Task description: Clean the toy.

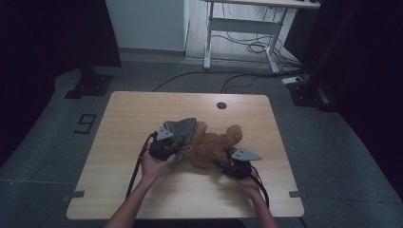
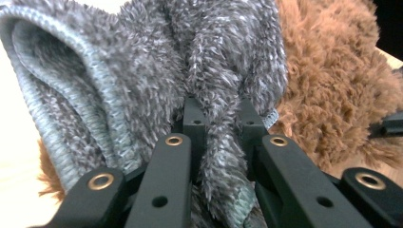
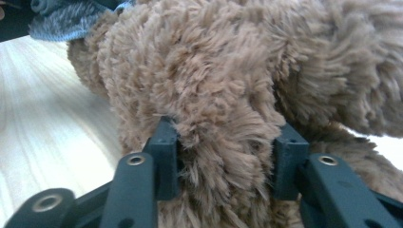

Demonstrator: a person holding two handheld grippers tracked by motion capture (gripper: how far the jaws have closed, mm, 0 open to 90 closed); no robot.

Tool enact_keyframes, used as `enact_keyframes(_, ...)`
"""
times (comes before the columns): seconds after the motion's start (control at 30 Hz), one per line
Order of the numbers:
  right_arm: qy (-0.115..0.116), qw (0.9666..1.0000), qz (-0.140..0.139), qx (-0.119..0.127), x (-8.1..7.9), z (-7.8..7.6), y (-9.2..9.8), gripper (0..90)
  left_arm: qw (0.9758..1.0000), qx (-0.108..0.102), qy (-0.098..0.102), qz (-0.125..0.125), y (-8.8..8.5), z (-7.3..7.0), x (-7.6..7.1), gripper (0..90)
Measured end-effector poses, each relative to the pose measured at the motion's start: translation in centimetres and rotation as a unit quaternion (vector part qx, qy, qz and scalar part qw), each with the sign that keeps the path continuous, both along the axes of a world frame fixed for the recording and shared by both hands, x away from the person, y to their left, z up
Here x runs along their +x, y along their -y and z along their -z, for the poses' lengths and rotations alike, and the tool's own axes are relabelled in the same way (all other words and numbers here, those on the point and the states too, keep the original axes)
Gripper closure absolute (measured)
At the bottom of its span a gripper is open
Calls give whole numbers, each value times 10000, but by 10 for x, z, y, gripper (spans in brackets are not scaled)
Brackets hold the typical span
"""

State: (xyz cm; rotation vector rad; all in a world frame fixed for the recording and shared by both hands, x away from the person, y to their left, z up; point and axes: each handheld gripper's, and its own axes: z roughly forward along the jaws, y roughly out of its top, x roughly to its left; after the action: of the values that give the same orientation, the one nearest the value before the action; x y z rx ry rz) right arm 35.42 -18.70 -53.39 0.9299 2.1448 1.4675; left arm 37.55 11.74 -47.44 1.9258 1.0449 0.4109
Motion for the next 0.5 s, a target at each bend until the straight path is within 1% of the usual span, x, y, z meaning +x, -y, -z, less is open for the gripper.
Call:
enact_keyframes(0.1,-56,10000,50,38,-4,-4,2,444,10000,-70,15,-7,-3,3,-6,797)
enact_keyframes(0.2,-173,9996,197,104,-3,-10,4,327,9999,-123,-13,-26,-5,4,-7,797)
enact_keyframes(0.3,-250,9993,249,159,3,-12,5,305,9999,-165,-9,-39,-5,5,-7,796)
enact_keyframes(0.33,-293,9991,226,201,5,-11,4,335,9998,-174,-2,-46,-5,6,-7,796)
enact_keyframes(0.4,-332,9991,124,245,8,-7,1,443,9998,-191,11,-61,-5,6,-8,796)
enact_keyframes(0.47,-331,9992,123,211,7,-3,-1,507,9997,-221,-5,-44,-5,6,-10,795)
enact_keyframes(0.5,-377,9990,114,231,6,-2,0,527,9997,-228,-17,-16,-6,5,-11,794)
